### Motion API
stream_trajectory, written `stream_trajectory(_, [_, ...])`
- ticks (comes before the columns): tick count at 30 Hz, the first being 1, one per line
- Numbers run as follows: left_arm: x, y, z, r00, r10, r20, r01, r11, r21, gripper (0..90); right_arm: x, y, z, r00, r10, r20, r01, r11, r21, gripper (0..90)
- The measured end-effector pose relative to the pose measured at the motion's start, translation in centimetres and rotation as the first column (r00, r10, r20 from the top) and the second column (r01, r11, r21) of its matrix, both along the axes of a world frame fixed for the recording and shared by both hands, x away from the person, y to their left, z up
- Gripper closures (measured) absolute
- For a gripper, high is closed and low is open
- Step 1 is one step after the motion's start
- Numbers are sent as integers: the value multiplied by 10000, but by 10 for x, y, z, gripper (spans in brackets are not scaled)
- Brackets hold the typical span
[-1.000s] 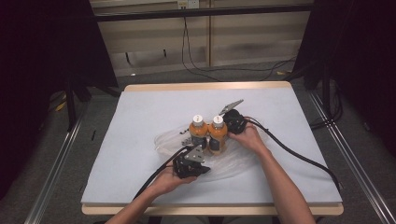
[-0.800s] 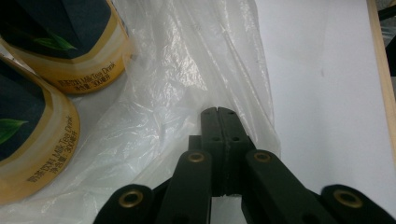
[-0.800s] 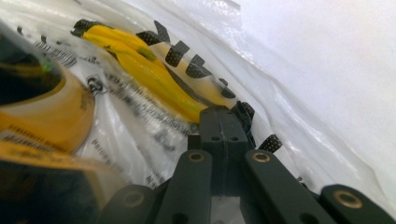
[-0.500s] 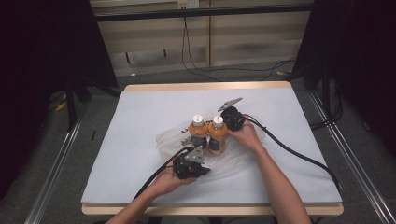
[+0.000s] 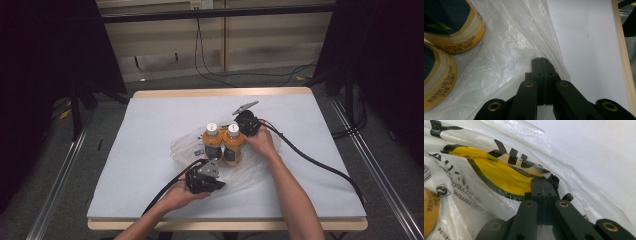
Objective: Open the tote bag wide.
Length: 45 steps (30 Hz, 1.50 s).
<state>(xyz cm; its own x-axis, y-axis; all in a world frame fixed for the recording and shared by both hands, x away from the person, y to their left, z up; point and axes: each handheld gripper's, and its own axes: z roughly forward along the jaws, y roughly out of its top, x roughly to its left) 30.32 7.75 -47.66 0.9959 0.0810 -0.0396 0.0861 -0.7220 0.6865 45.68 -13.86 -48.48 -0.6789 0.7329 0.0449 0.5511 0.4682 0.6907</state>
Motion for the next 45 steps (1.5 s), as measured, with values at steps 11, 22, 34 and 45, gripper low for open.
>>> stream_trajectory(11, [-3, 0, 1, 9995, -189, -246, 191, 9998, 99, 900, 11, -2, 0, 9991, -346, -246, 351, 9992, 195, 900])
stream_trajectory(22, [4, 2, 2, 9996, 109, -270, -107, 9999, 108, 900, 9, -1, 2, 9991, -368, -208, 368, 9993, -30, 900])
stream_trajectory(34, [10, 7, 4, 9969, 545, -558, -569, 9975, -418, 878, -6, -8, 15, 9998, 208, -75, -207, 9997, 162, 900])
stream_trajectory(45, [11, 16, 18, 9886, 1478, -269, -1502, 9789, -1385, 617, -33, -22, 34, 9973, 434, 596, -459, 9981, 410, 692])
